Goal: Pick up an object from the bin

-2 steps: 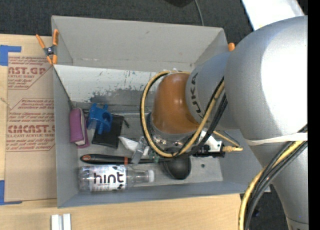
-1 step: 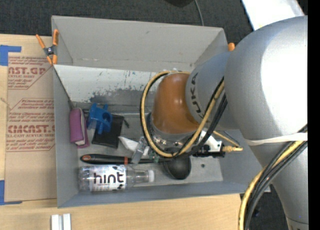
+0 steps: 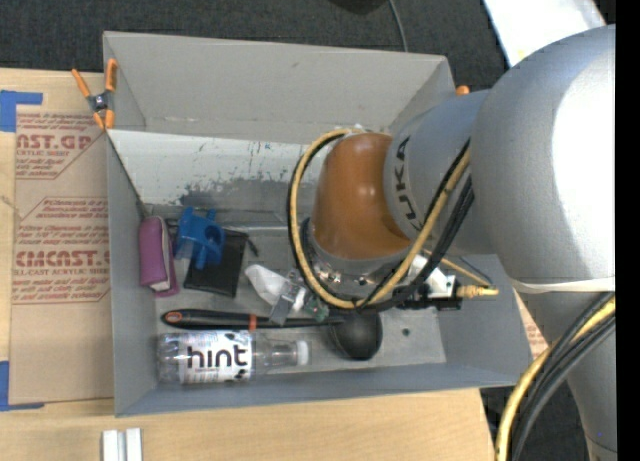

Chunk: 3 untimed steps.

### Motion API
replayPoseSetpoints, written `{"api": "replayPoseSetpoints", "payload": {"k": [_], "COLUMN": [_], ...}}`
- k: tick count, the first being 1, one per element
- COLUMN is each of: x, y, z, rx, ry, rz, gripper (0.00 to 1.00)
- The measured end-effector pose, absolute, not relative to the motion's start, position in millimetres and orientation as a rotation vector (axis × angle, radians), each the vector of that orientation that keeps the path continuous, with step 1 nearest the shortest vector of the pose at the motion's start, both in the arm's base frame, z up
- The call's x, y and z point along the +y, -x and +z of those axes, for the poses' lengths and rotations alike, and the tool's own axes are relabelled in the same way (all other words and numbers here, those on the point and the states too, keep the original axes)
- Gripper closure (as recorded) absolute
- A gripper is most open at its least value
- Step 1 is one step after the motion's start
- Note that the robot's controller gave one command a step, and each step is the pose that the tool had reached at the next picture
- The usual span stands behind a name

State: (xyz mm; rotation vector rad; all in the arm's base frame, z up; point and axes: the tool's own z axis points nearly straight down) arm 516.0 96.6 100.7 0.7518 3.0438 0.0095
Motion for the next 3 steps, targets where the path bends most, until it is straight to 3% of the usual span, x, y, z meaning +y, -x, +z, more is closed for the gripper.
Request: {"api": "replayPoseSetpoints", "payload": {"k": [1,2,3], "x": [96.9,97.2,97.2], "y": [-518.3,-517.9,-517.1], "z": [136.5,149.5,184.9], "rx": [3.037,3.039,3.043], "ry": [-0.75,-0.749,-0.748], "rz": [0.015,0.014,0.011], "gripper": [1.0,1.0,1.0]}}
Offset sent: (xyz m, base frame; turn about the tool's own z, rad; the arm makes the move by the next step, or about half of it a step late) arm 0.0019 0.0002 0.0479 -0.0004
